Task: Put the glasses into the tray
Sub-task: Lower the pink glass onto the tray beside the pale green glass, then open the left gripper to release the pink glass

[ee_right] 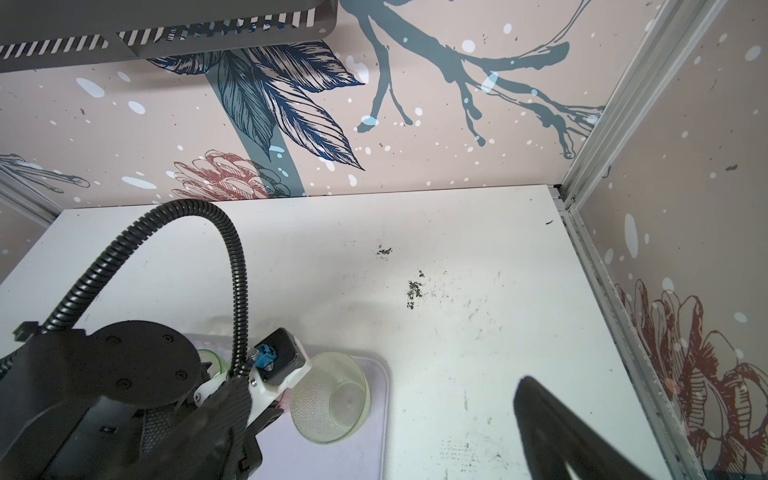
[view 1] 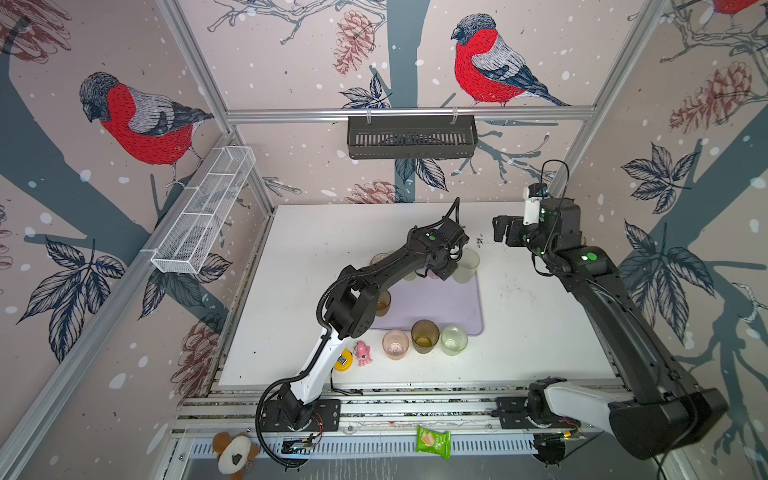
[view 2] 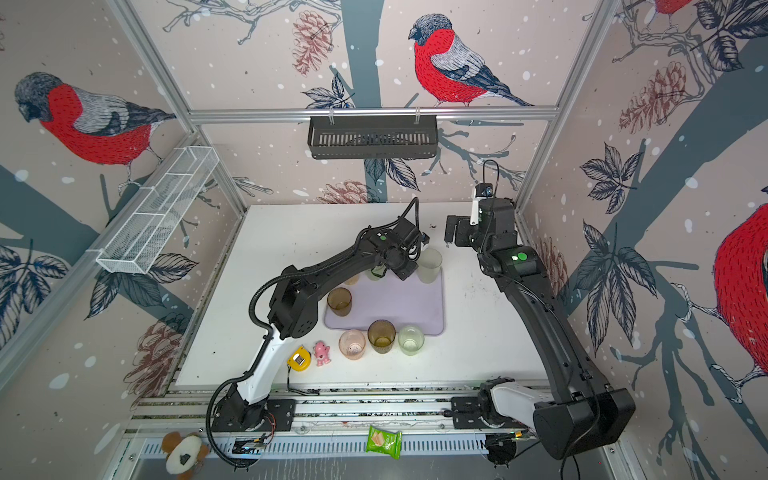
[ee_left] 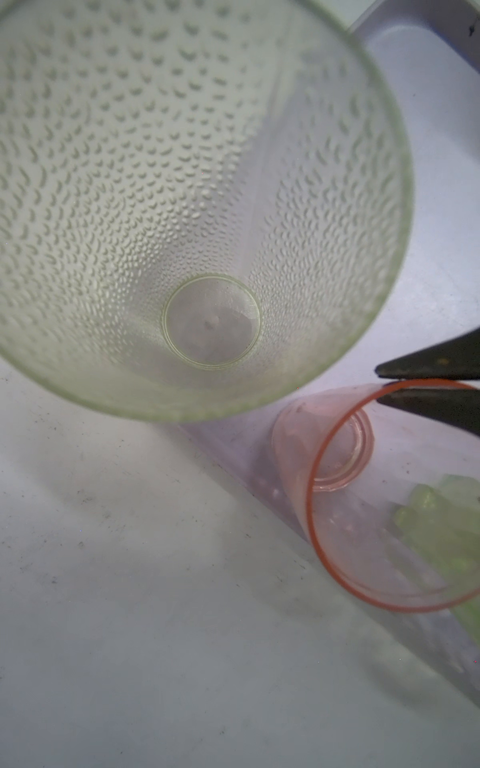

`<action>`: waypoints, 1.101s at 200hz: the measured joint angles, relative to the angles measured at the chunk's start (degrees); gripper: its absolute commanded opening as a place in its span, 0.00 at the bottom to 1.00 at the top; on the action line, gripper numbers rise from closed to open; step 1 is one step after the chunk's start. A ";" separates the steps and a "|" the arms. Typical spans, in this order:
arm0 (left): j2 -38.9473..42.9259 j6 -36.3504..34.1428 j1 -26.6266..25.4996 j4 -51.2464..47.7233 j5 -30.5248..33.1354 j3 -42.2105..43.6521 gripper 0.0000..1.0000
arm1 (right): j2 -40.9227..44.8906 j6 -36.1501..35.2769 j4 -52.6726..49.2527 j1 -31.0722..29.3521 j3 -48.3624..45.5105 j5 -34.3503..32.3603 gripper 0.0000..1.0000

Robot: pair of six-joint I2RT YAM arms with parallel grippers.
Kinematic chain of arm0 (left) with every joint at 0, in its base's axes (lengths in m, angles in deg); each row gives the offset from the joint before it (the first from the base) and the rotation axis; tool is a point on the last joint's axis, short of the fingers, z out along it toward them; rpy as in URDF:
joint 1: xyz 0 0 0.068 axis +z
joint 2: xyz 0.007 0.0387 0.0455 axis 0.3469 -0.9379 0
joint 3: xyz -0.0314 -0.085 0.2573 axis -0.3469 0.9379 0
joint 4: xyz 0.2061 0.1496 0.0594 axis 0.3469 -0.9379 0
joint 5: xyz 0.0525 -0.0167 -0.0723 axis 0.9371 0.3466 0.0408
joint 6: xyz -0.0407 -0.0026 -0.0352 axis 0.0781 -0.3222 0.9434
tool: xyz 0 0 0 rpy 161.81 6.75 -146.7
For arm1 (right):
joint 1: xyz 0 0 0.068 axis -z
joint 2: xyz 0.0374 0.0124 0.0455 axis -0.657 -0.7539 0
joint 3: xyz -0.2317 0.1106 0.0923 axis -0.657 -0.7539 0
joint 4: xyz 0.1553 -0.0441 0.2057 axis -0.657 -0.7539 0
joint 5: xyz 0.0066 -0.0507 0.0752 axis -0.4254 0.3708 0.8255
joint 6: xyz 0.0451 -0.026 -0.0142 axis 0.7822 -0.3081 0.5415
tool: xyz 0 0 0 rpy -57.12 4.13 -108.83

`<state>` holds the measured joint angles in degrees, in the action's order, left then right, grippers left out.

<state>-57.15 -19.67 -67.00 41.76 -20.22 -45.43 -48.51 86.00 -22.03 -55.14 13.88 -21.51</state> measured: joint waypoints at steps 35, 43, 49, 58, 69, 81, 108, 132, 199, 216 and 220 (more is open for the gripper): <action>-0.04 0.04 -0.07 0.00 0.20 0.00 0.01 | 0.00 0.00 0.07 -0.02 0.00 -0.02 1.00; -0.04 0.04 -0.07 0.00 0.24 0.00 0.01 | 0.00 0.00 0.07 -0.02 0.00 -0.02 1.00; -0.04 0.07 -0.07 0.02 0.26 0.00 0.02 | 0.00 0.00 0.07 -0.02 0.00 -0.04 1.00; -0.04 0.09 -0.07 0.02 0.37 0.00 0.02 | 0.00 0.00 0.07 -0.02 0.00 -0.07 1.00; -0.04 0.09 -0.09 0.02 0.70 -0.02 0.03 | 0.00 0.00 0.07 -0.02 0.00 -0.17 1.00; -0.04 0.09 -0.11 0.02 0.83 -0.02 0.05 | 0.00 0.00 0.07 0.00 0.00 -0.20 1.00; -0.04 0.13 -0.11 0.02 1.01 -0.02 0.07 | 0.00 0.00 0.07 0.00 0.00 -0.24 1.00; -0.04 0.15 -0.11 0.02 1.01 -0.02 0.08 | 0.02 0.00 0.07 0.00 0.00 -0.50 1.00; -0.04 0.20 -0.11 -0.02 0.98 -0.02 0.11 | 0.11 -0.02 0.07 0.00 0.07 -0.83 1.00; -0.04 0.20 -0.13 -0.02 0.98 -0.02 0.11 | 0.11 -0.02 0.09 0.00 0.15 -0.83 1.00; -0.04 0.22 -0.15 -0.02 1.01 -0.02 0.11 | 0.11 -0.02 0.09 0.02 0.17 -0.83 1.00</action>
<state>-57.19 -19.45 -67.15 41.74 -19.22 -45.45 -48.40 85.98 -21.94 -55.12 14.06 -22.34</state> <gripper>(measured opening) 0.110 0.996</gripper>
